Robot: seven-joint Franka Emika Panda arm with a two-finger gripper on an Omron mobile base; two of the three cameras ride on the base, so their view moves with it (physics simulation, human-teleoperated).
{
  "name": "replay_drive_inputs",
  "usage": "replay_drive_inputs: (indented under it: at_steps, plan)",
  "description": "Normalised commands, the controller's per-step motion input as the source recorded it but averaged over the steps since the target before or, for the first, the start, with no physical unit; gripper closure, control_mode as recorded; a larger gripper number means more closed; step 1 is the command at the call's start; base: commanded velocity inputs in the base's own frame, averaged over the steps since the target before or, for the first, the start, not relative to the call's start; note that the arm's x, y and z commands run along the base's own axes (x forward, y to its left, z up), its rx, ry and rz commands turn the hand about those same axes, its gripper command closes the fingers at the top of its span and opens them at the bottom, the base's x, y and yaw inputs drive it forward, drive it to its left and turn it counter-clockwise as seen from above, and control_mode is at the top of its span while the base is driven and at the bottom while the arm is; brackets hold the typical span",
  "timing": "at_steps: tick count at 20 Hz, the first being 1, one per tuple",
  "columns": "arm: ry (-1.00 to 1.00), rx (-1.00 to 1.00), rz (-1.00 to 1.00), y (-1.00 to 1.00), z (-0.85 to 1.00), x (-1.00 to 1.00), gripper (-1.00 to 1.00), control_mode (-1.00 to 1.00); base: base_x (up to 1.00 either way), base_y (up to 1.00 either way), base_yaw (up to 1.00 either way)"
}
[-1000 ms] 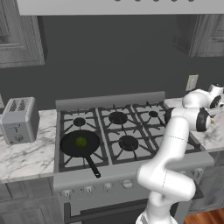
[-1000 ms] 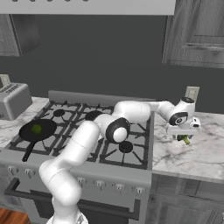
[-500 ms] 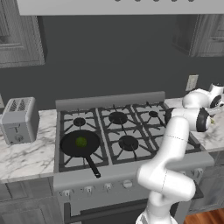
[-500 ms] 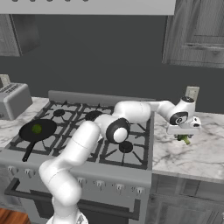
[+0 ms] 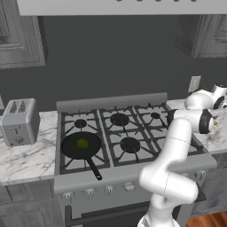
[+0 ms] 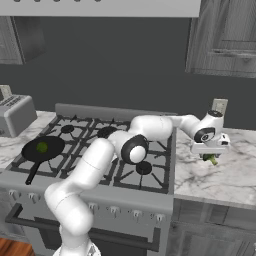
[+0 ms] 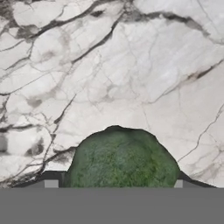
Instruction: Put the lime and broccoli in the pan. Then turn on the front left burner and set the heat to medium.
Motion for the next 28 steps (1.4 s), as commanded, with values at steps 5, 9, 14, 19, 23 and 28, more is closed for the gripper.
replay_drive_inputs:
  at_steps: [5, 9, 14, 19, 23, 28]
  plan:
    - [0.00, 0.00, 0.00, 0.52, 0.59, -0.40, 1.00, -1.00, 0.00, 0.00, 0.00]
    - [0.07, 0.00, 0.01, 0.80, 0.75, -0.56, 1.00, -1.00, 0.00, 0.00, 0.00]
    - [0.12, -0.02, 0.07, 0.85, 0.56, -0.70, 1.00, -1.00, 0.00, 0.00, 0.00]
    - [0.12, -0.05, 0.08, 0.98, 0.28, -0.76, 1.00, -1.00, 0.00, 0.00, 0.00]
    - [0.03, -0.02, 0.10, 1.00, 0.00, -0.69, 1.00, -1.00, 0.00, 0.00, 0.00]
    - [0.01, 0.00, 0.10, 1.00, 0.00, -0.65, 1.00, -1.00, 0.00, 0.00, 0.00]
